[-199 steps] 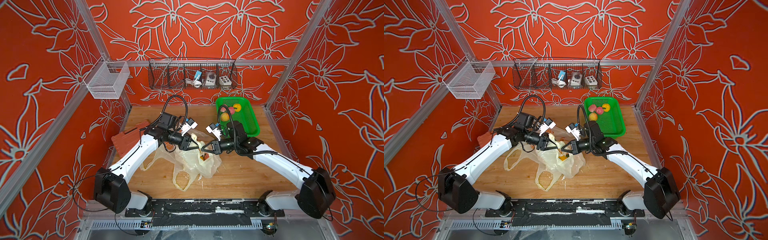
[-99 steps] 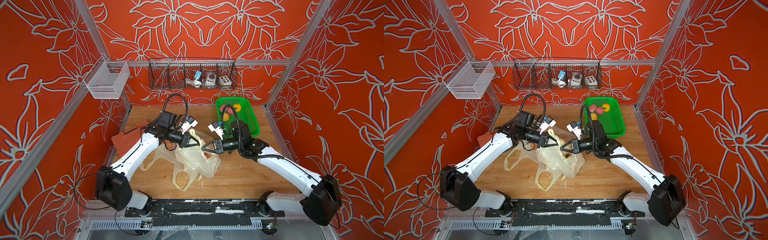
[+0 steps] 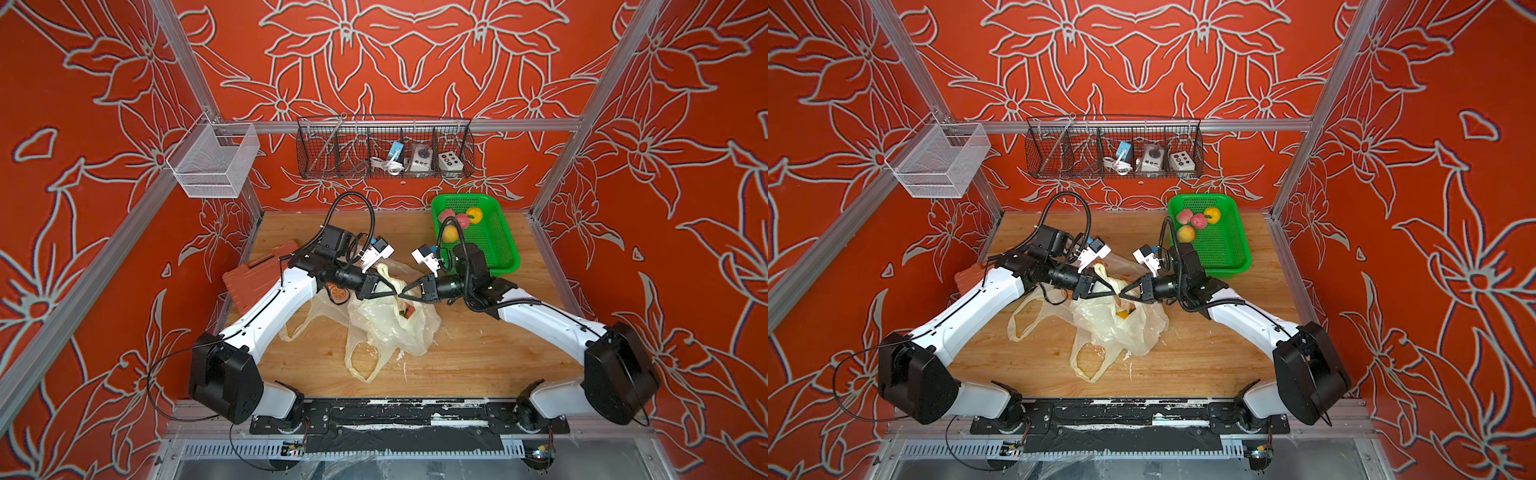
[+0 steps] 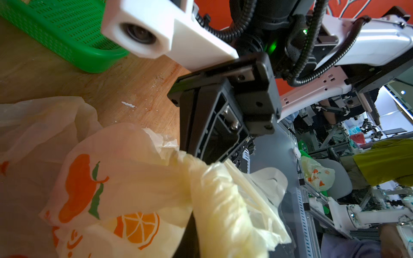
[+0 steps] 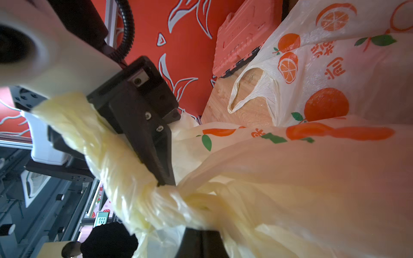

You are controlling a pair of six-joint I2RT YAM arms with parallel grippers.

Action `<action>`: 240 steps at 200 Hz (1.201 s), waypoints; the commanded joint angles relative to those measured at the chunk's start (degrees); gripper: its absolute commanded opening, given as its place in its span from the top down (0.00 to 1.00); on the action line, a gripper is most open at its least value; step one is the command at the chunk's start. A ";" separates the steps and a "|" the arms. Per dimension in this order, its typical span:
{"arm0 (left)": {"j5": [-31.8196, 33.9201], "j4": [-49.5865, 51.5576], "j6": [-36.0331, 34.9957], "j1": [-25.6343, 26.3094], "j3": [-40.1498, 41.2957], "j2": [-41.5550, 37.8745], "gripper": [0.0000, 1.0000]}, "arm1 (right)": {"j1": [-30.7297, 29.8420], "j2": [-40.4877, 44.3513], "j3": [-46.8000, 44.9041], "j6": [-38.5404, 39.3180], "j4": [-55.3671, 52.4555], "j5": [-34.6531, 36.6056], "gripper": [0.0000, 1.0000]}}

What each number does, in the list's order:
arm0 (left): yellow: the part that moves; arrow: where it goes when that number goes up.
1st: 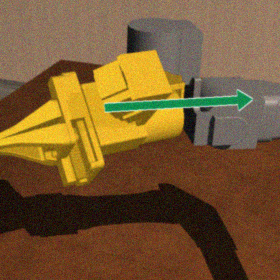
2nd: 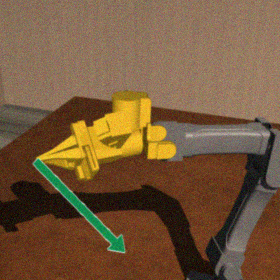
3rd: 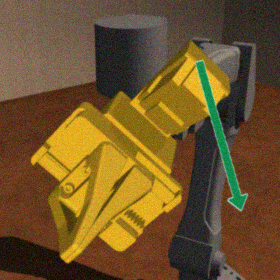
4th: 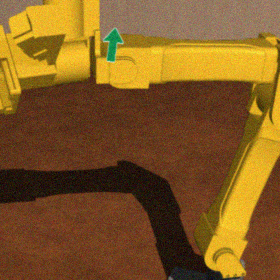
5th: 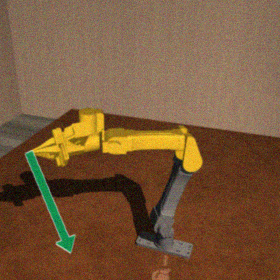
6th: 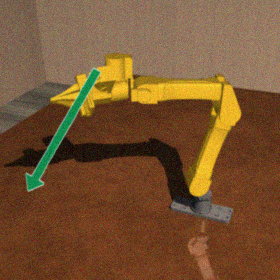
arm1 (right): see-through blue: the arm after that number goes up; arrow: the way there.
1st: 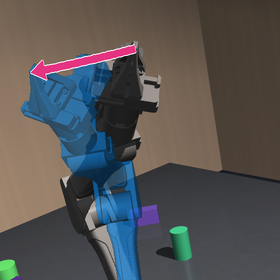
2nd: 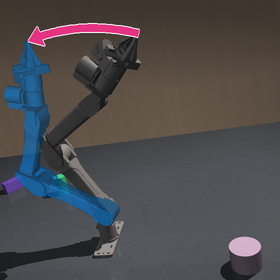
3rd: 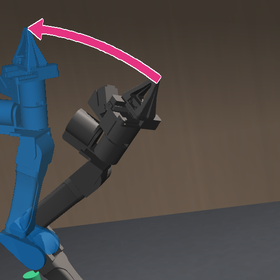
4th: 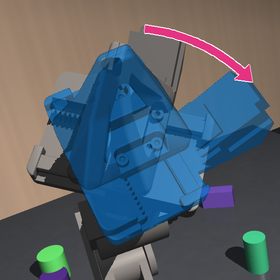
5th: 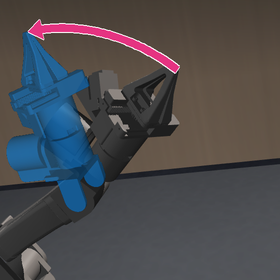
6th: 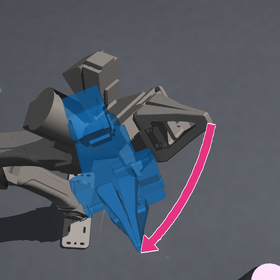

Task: Place the peach into a plastic bag & tie a knot
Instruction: Cross the plastic bag at the center of the board.

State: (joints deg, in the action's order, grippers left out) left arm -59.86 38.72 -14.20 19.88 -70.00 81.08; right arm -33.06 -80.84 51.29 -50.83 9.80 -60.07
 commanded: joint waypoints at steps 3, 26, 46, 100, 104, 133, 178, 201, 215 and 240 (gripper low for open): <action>0.85 4.02 -3.51 -0.02 -1.08 0.93 0.81 | 1.41 0.33 -0.84 -4.35 5.94 -2.33 1.00; 0.29 4.82 -4.14 -0.06 -2.09 1.14 0.72 | 1.29 -0.10 -0.67 -4.64 6.09 -2.77 1.00; -1.23 3.09 -2.12 0.07 -2.59 1.08 0.67 | 0.78 0.39 0.06 -2.70 3.20 -2.42 1.00; -3.15 -2.69 3.57 0.07 -1.72 0.42 0.62 | -3.19 3.45 3.00 6.17 -11.26 0.74 1.00; -3.25 -2.98 3.95 0.07 -1.70 0.32 0.62 | -3.46 3.57 3.24 6.77 -12.34 1.18 1.00; -4.44 -3.87 4.57 0.92 -1.55 0.43 0.61 | -5.51 3.17 4.73 10.17 -17.05 5.35 1.00; -3.74 -0.44 1.56 2.34 -2.15 1.73 0.62 | -7.23 1.65 8.65 11.23 -17.76 9.50 1.00; -3.14 0.13 -0.16 2.83 -2.46 2.48 0.63 | -7.45 1.43 8.09 10.94 -17.01 9.23 1.00; -2.17 -0.24 -0.18 3.17 -2.98 3.19 0.71 | -7.44 1.15 7.54 11.04 -16.89 8.92 1.00; 0.11 -0.45 -1.22 3.32 -3.87 3.85 0.89 | -7.42 1.63 6.84 11.61 -16.86 7.90 1.00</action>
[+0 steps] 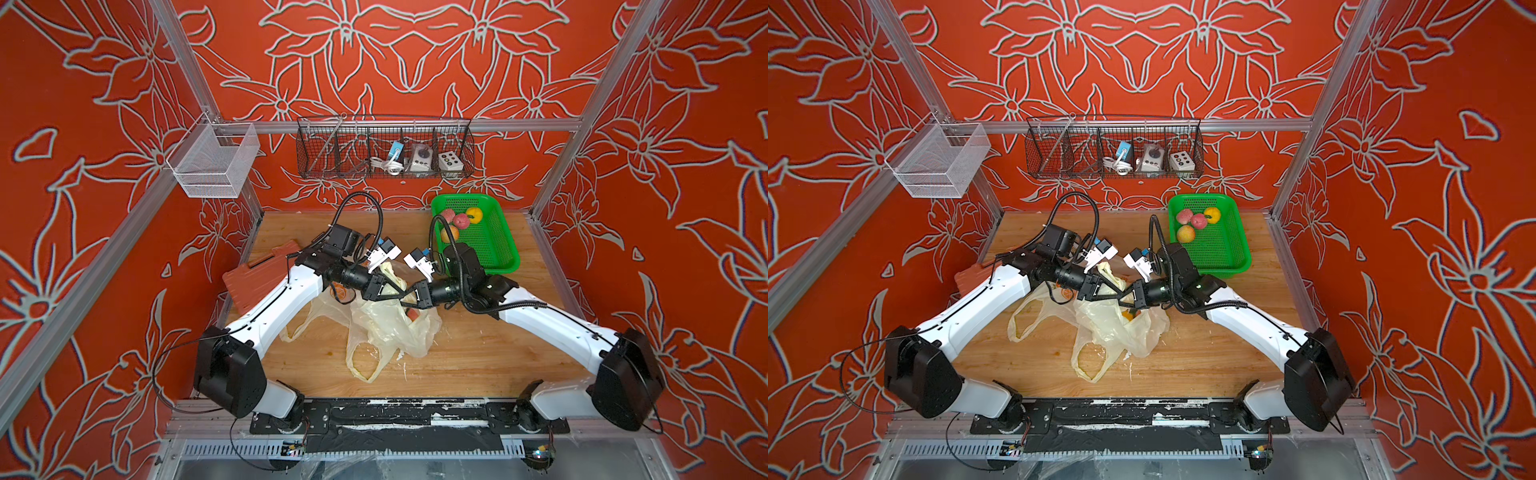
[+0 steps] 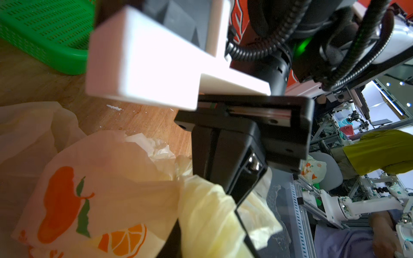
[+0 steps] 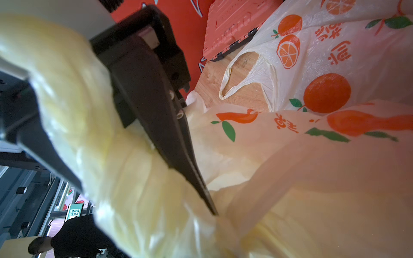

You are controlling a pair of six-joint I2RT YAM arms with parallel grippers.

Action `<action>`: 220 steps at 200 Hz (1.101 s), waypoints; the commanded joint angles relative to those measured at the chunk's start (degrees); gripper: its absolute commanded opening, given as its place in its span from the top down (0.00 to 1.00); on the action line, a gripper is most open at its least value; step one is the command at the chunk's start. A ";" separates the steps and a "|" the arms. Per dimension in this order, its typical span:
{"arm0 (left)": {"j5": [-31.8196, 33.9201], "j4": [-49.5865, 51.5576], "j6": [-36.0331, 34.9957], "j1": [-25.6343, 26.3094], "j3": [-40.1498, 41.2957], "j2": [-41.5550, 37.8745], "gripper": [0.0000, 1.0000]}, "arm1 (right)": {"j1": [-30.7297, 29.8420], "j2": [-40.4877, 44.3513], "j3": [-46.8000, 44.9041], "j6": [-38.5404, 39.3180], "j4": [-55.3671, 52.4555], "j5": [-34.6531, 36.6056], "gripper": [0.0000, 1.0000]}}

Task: Place the peach into a plastic bag & tie a knot
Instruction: Cross the plastic bag at the center of the board.

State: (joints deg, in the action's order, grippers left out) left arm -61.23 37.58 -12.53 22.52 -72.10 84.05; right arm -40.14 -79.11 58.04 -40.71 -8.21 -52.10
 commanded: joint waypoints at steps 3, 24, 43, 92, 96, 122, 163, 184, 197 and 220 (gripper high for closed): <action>1.70 0.60 -3.30 0.68 -1.75 0.80 0.91 | -0.29 -0.01 0.10 1.72 0.85 -0.29 1.00; 4.08 -2.44 -4.23 -0.03 -0.25 -1.33 1.00 | -0.13 1.20 0.49 4.53 -1.41 -2.89 1.00; 2.40 -7.19 -3.63 -1.54 2.50 -3.96 1.00 | 0.05 3.18 1.41 10.16 -6.73 -4.08 0.85; -2.44 -9.28 -9.59 -2.22 7.40 -7.66 1.00 | 9.48 12.18 5.18 19.97 -18.88 -3.30 0.58; -3.09 -9.28 -10.60 -2.26 7.77 -8.02 1.00 | 10.02 12.84 5.72 21.63 -20.25 -2.05 0.57; -6.45 -13.20 -13.77 -2.31 10.84 -11.43 1.00 | 6.93 16.35 6.22 38.22 -26.28 12.20 0.50; -9.04 -12.95 -16.34 -2.14 10.39 -11.94 1.00 | -0.06 15.93 6.35 52.78 -24.31 22.64 0.39; -9.60 -12.25 -16.77 -1.73 10.14 -11.57 1.00 | -2.47 12.81 8.32 55.70 -23.98 23.13 0.39; -9.86 -11.83 -17.13 -1.47 10.05 -11.78 1.00 | -3.40 11.53 8.80 56.95 -23.01 23.40 0.38; -10.05 -12.08 -16.87 -0.87 9.96 -11.64 1.00 | -4.46 9.06 9.52 58.25 -21.77 22.16 0.39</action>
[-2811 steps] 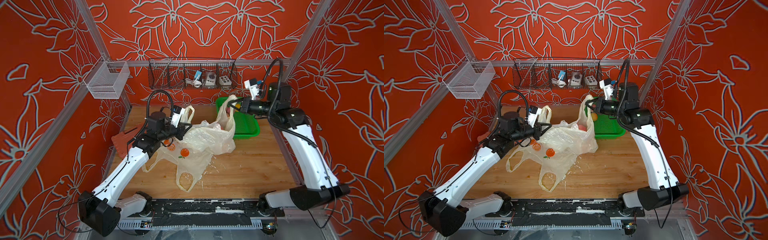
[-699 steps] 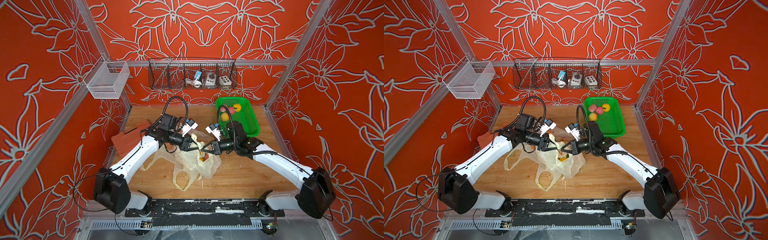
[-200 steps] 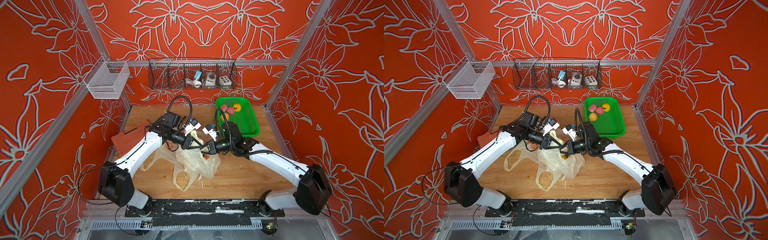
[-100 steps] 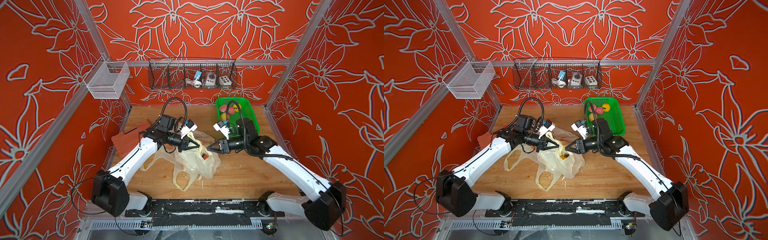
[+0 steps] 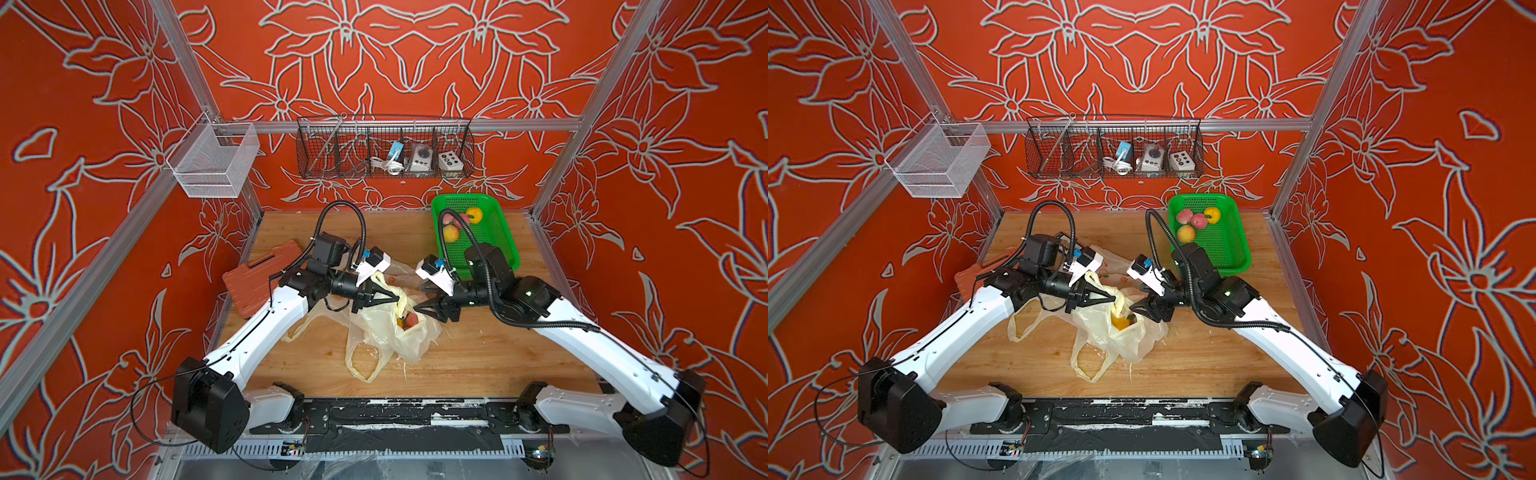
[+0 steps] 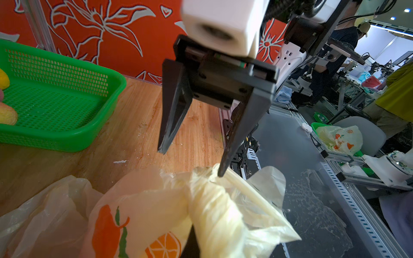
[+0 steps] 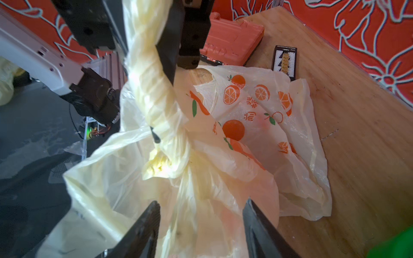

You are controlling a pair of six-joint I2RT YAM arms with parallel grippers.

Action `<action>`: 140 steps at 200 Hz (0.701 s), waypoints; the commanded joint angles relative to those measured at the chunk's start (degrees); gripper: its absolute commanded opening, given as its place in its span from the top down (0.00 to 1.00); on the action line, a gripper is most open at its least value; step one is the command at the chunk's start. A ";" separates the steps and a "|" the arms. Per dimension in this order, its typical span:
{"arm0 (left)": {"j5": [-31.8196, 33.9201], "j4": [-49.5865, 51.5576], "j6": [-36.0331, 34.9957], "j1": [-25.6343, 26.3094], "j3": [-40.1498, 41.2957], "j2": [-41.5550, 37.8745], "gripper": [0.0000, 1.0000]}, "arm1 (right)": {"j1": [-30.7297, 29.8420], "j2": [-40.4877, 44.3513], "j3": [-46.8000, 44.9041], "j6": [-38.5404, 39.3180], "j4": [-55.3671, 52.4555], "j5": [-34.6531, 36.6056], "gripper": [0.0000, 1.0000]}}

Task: Place the peach into a plastic bag & tie a knot
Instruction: Cross the plastic bag at the center of the board.

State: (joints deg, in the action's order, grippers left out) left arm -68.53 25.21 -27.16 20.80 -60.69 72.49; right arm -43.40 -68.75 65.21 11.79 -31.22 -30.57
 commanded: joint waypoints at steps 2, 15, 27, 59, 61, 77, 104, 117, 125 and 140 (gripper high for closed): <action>-2.79 0.37 -2.21 0.94 -1.45 -0.07 1.00 | -1.24 -1.47 2.37 5.71 1.54 0.39 0.39; -2.77 0.52 -2.36 1.34 -1.63 0.19 1.00 | -1.37 -2.32 2.36 4.70 3.63 -0.75 0.39; -2.84 0.94 -2.72 1.52 -1.80 0.33 1.00 | -1.50 -2.96 2.38 3.57 5.56 -1.97 0.40; -3.10 1.33 -3.00 1.70 -1.97 0.38 1.00 | -1.86 -4.98 2.93 2.25 7.51 -4.43 0.43; -3.16 1.33 -2.99 1.70 -1.98 0.37 1.00 | -1.87 -5.05 3.02 2.38 7.39 -4.42 0.44; -3.56 1.25 -2.95 1.74 -1.98 0.30 1.00 | -1.90 -5.71 2.92 2.90 7.71 -3.74 0.47; -3.65 0.76 -2.47 1.83 -1.73 0.44 1.00 | -1.92 -6.14 2.39 1.41 10.43 -4.06 0.57; -3.54 0.43 -2.12 1.88 -1.55 0.57 1.00 | -1.98 -5.94 1.83 -0.46 13.14 -4.65 0.64; -3.22 -0.29 -1.52 1.88 -1.31 0.50 1.00 | -2.00 -5.73 1.22 -1.80 15.17 -5.02 0.71; -1.82 -4.44 1.89 1.86 0.04 -0.25 1.00 | -1.96 -5.49 -0.14 -4.43 18.38 -5.48 0.79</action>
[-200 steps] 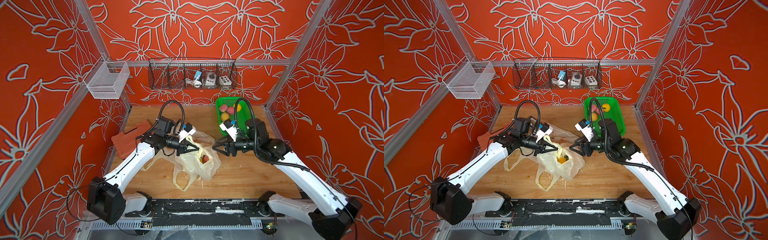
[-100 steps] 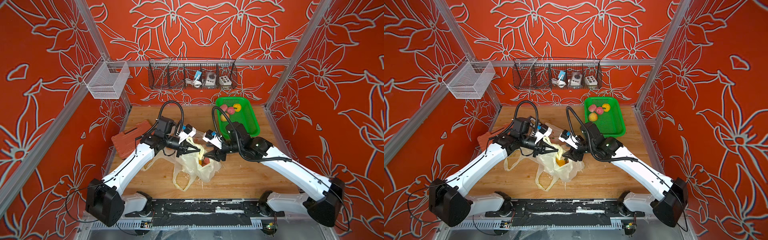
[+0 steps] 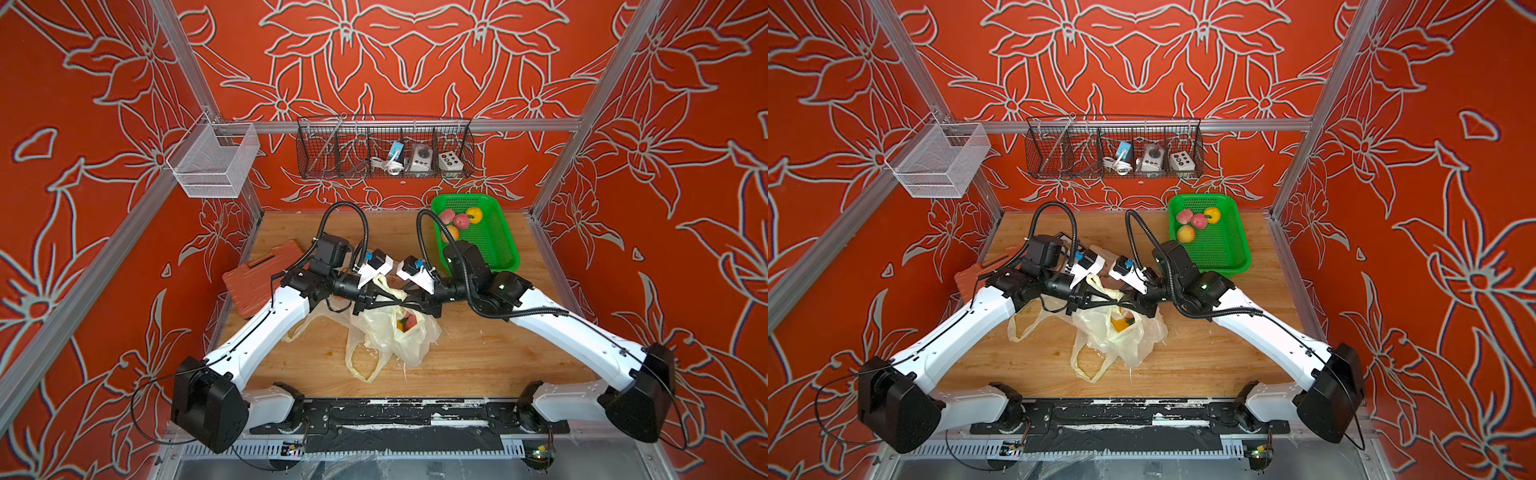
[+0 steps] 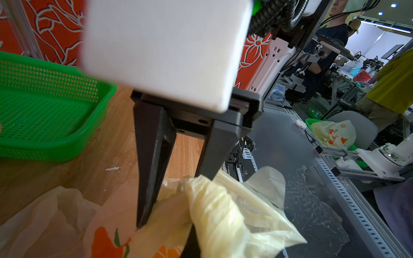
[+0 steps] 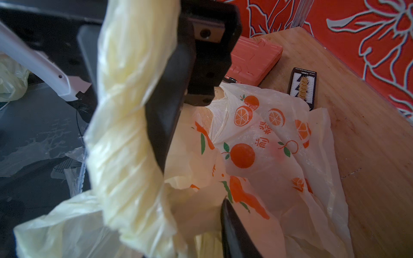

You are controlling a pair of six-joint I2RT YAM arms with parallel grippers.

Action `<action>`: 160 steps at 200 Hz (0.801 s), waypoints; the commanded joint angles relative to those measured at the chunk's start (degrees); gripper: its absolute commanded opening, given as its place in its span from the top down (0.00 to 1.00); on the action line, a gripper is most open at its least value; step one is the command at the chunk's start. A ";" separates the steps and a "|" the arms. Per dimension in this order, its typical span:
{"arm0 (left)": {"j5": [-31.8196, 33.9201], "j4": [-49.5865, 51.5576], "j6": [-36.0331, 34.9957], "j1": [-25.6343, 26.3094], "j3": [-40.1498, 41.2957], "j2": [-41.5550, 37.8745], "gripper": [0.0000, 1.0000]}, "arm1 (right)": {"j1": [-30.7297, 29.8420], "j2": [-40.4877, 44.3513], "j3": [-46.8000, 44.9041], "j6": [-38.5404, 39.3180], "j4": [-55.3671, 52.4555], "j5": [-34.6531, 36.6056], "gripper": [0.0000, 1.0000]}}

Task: Place the peach into a plastic bag & tie a knot
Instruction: Cross the plastic bag at the center of the board.

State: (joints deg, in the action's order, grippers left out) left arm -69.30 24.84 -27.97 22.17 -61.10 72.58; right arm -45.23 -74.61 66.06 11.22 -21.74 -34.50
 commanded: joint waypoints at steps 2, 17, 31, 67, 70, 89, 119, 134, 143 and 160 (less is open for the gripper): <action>-0.81 -4.62 3.02 0.50 0.70 -0.44 1.00 | -0.12 0.41 -1.19 -4.13 9.19 -1.69 0.80; 1.04 -10.62 8.06 0.46 2.92 -1.66 1.00 | -0.16 0.42 -2.84 -6.06 11.80 -1.79 0.92; 2.20 -16.97 13.41 0.33 5.47 -2.88 1.00 | -0.12 0.68 -4.37 -8.26 14.25 -0.04 1.00; 6.72 -19.02 19.59 -0.08 8.45 -5.88 0.88 | -0.04 3.42 -7.83 -12.49 19.65 7.99 1.00; 7.16 -18.53 19.68 -0.36 8.60 -6.28 0.85 | 0.00 3.53 -7.87 -12.50 19.56 8.53 1.00; 8.38 -16.92 21.37 -2.18 10.32 -9.17 0.68 | 0.37 4.37 -8.01 -11.89 18.76 11.58 1.00; 9.69 -18.48 23.33 -3.28 13.67 -11.45 0.65 | 0.88 5.18 -8.76 -11.89 19.44 11.41 1.00; 8.18 -21.21 25.02 -3.20 14.17 -10.59 0.66 | 0.93 4.70 -8.62 -12.60 20.18 11.91 1.00; 8.14 -23.84 26.60 -2.90 14.70 -10.22 0.67 | 0.91 4.40 -8.49 -13.02 20.77 11.91 1.00; 8.73 -30.49 29.00 -0.26 16.17 -9.47 0.67 | 0.86 3.59 -8.88 -14.96 24.31 11.29 1.00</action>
State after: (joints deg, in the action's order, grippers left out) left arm -60.38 3.25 -3.20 19.53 -46.54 62.26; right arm -44.86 -70.50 58.04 -1.08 -3.84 -23.97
